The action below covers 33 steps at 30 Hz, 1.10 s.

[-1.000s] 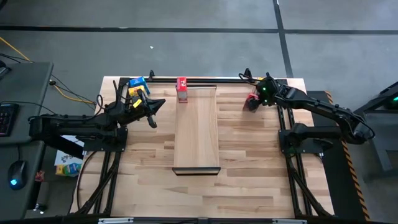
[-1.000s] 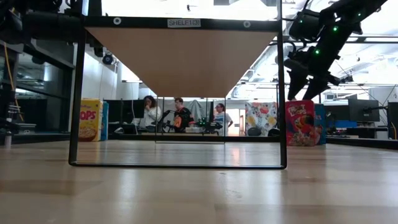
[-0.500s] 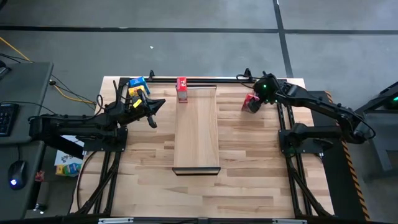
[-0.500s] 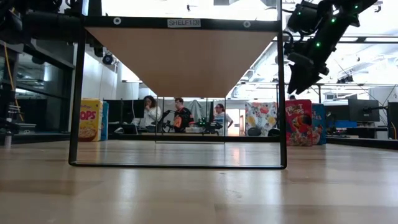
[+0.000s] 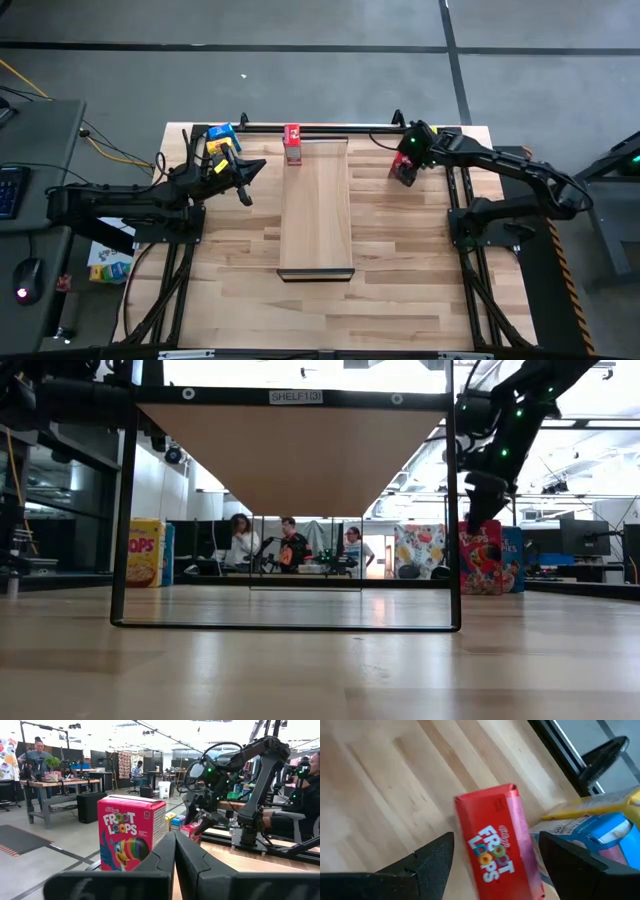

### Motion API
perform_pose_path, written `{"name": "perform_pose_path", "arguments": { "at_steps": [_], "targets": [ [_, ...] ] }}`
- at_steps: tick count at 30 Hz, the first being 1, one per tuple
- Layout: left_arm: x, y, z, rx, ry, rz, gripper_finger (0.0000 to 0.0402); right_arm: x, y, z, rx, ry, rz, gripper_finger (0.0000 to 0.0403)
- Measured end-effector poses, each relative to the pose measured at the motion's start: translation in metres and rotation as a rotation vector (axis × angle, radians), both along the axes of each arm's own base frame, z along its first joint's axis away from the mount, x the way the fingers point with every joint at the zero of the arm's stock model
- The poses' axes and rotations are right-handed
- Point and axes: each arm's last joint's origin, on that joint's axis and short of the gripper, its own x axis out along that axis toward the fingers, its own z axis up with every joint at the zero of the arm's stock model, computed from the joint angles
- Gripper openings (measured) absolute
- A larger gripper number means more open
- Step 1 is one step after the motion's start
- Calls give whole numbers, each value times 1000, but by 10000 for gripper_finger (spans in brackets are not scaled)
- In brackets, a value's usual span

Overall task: Stack cereal on shelf
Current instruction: Put the red cereal box and aligned with the red cereal box on the shelf

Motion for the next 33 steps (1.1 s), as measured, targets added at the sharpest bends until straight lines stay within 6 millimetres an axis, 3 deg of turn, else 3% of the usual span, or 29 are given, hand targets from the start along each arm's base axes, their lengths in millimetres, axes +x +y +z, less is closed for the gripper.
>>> {"name": "perform_pose_path", "arguments": {
  "at_steps": [11,21,26,33],
  "targets": [
    [0,0,-1,-1,7,0,0,4,-3,-12,43,57,14,267],
    [0,0,-2,-4,21,0,0,3,-2,-7,58,71,16,117],
    [0,0,-2,-2,22,0,0,8,2,24,132,49,40,88],
    [0,0,-2,11,28,2,0,35,24,110,106,-195,191,130]
  ]
}}
